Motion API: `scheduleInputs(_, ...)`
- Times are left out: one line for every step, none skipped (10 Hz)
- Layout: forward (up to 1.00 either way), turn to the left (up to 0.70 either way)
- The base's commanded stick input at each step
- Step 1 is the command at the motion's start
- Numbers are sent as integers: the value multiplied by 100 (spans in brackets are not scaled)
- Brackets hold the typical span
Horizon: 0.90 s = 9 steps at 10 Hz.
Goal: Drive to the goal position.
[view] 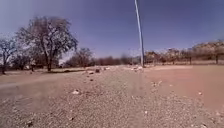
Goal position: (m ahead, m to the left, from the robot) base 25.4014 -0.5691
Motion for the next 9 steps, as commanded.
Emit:
scheduleInputs(70,0)
scheduleInputs(70,0)
scheduleInputs(70,0)
scheduleInputs(70,0)
scheduleInputs(70,0)
scheduleInputs(70,0)
scheduleInputs(70,0)
scheduleInputs(70,0)
scheduleInputs(70,0)
